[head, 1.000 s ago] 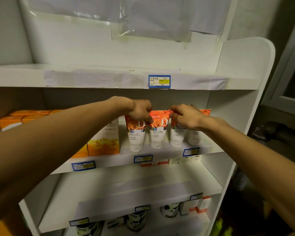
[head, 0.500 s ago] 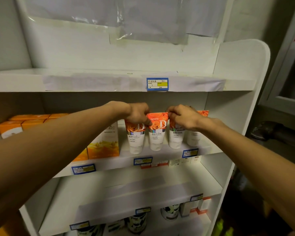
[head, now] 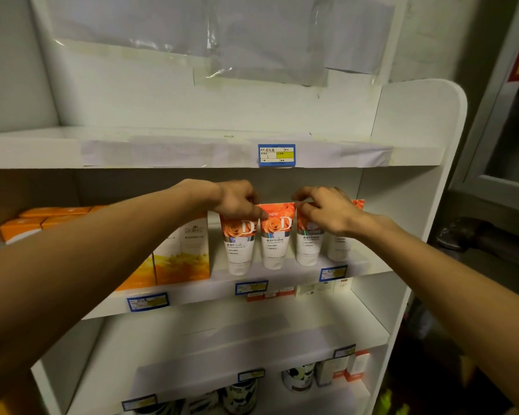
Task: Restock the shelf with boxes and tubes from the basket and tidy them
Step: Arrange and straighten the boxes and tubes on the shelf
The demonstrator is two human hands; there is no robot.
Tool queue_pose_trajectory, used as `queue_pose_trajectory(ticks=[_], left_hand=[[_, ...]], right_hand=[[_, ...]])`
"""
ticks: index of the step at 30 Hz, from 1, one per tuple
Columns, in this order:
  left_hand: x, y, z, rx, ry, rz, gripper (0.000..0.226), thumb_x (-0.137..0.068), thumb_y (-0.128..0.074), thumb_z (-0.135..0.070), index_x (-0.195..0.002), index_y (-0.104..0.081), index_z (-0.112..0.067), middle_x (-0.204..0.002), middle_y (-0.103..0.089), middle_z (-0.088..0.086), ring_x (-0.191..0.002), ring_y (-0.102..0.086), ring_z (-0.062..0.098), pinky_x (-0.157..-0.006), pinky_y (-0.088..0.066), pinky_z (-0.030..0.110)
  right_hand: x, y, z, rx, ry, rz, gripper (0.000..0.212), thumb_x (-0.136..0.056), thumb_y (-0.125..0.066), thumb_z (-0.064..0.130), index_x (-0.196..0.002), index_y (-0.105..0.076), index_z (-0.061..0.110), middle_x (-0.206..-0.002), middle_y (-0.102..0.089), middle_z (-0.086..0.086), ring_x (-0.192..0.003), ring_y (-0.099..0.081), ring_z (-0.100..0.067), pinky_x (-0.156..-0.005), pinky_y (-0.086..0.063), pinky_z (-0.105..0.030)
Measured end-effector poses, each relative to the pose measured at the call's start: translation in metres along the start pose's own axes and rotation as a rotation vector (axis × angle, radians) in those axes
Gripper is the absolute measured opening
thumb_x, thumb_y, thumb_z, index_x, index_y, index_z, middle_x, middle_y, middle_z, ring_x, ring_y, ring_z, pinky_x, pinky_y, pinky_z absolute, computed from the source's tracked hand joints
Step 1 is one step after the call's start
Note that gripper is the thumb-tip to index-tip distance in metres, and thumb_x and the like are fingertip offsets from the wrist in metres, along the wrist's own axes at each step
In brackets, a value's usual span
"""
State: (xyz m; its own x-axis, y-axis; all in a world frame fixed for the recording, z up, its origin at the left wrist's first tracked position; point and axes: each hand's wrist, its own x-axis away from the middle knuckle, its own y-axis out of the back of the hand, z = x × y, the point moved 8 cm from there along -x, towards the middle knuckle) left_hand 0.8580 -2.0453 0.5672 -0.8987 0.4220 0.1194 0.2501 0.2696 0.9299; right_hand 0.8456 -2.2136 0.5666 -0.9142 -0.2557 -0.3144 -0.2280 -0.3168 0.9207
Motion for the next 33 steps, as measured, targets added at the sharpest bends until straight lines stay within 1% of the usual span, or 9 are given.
queue_pose_trajectory(ticks=[3, 6, 10, 13, 16, 18, 20, 28, 33], left_hand=[[0.003, 0.001, -0.001, 0.011, -0.034, -0.009, 0.022, -0.099, -0.058, -0.033, -0.112, -0.064, -0.016, -0.110, -0.070, 0.004, -0.101, -0.069, 0.022, -0.093, -0.057, 0.040], [0.003, -0.001, -0.002, 0.011, -0.043, -0.018, 0.025, -0.100, -0.057, -0.030, -0.115, -0.068, -0.013, -0.110, -0.072, 0.005, -0.101, -0.070, 0.021, -0.094, -0.056, 0.040], [0.002, 0.000, -0.001, 0.005, -0.046, -0.039, 0.022, -0.099, -0.059, -0.030, -0.108, -0.071, -0.014, -0.106, -0.073, 0.005, -0.098, -0.071, 0.021, -0.092, -0.057, 0.039], [0.002, 0.002, -0.001, 0.014, -0.048, -0.038, 0.023, -0.099, -0.059, -0.028, -0.109, -0.072, -0.012, -0.105, -0.074, 0.005, -0.096, -0.071, 0.020, -0.089, -0.058, 0.037], [0.004, 0.003, -0.002, 0.013, -0.053, -0.028, 0.023, -0.100, -0.058, -0.027, -0.107, -0.072, -0.011, -0.104, -0.074, 0.004, -0.095, -0.071, 0.019, -0.088, -0.058, 0.036], [0.004, 0.004, -0.001, 0.012, -0.057, -0.035, 0.025, -0.100, -0.058, -0.027, -0.110, -0.073, -0.010, -0.105, -0.074, 0.005, -0.096, -0.072, 0.019, -0.089, -0.058, 0.037], [0.004, 0.004, 0.001, 0.016, -0.051, -0.032, 0.026, -0.100, -0.058, -0.027, -0.113, -0.072, -0.010, -0.107, -0.074, 0.005, -0.097, -0.071, 0.019, -0.091, -0.058, 0.038], [0.006, 0.009, 0.001, -0.001, -0.032, -0.009, 0.028, -0.100, -0.058, -0.027, -0.119, -0.070, -0.011, -0.113, -0.073, 0.006, -0.100, -0.071, 0.021, -0.090, -0.057, 0.034], [0.007, 0.008, 0.003, -0.022, -0.005, 0.007, 0.028, -0.100, -0.057, -0.029, -0.117, -0.070, -0.010, -0.111, -0.073, 0.006, -0.098, -0.071, 0.020, -0.091, -0.057, 0.036]], right_hand=[[-0.001, 0.001, 0.005, 0.025, 0.018, 0.013, 0.030, -0.101, -0.047, 0.034, -0.125, -0.060, 0.023, -0.123, -0.067, -0.001, -0.113, -0.062, -0.021, -0.108, -0.040, -0.054], [-0.003, -0.001, 0.009, 0.065, 0.020, 0.032, 0.029, -0.102, -0.047, 0.032, -0.124, -0.062, 0.021, -0.122, -0.068, -0.002, -0.112, -0.063, -0.021, -0.109, -0.040, -0.053], [-0.004, -0.004, 0.010, 0.073, 0.020, 0.019, 0.027, -0.102, -0.050, 0.030, -0.123, -0.064, 0.021, -0.119, -0.069, -0.001, -0.109, -0.064, -0.020, -0.109, -0.040, -0.053], [-0.005, -0.001, 0.010, 0.047, 0.016, 0.008, 0.025, -0.100, -0.054, 0.030, -0.120, -0.067, 0.023, -0.118, -0.070, 0.001, -0.107, -0.064, -0.018, -0.107, -0.043, -0.051], [-0.008, 0.006, 0.011, 0.054, 0.030, 0.026, 0.025, -0.097, -0.059, 0.032, -0.117, -0.071, 0.024, -0.116, -0.072, 0.002, -0.104, -0.066, -0.016, -0.101, -0.049, -0.047], [-0.010, 0.009, 0.013, 0.055, 0.036, 0.055, 0.026, -0.095, -0.062, 0.031, -0.118, -0.072, 0.022, -0.116, -0.073, 0.001, -0.101, -0.068, -0.017, -0.093, -0.056, -0.042], [-0.012, 0.011, 0.015, 0.052, 0.034, 0.080, 0.027, -0.094, -0.063, 0.029, -0.118, -0.072, 0.020, -0.117, -0.072, -0.001, -0.100, -0.068, -0.018, -0.090, -0.057, -0.041], [-0.014, 0.009, 0.015, -0.085, 0.022, 0.089, 0.024, -0.095, -0.063, 0.023, -0.116, -0.074, 0.016, -0.119, -0.071, -0.002, -0.104, -0.066, -0.019, -0.093, -0.056, -0.042], [-0.012, 0.006, 0.014, -0.123, 0.015, 0.054, 0.025, -0.096, -0.062, 0.026, -0.116, -0.073, 0.018, -0.121, -0.070, -0.001, -0.106, -0.065, -0.019, -0.094, -0.055, -0.043]])
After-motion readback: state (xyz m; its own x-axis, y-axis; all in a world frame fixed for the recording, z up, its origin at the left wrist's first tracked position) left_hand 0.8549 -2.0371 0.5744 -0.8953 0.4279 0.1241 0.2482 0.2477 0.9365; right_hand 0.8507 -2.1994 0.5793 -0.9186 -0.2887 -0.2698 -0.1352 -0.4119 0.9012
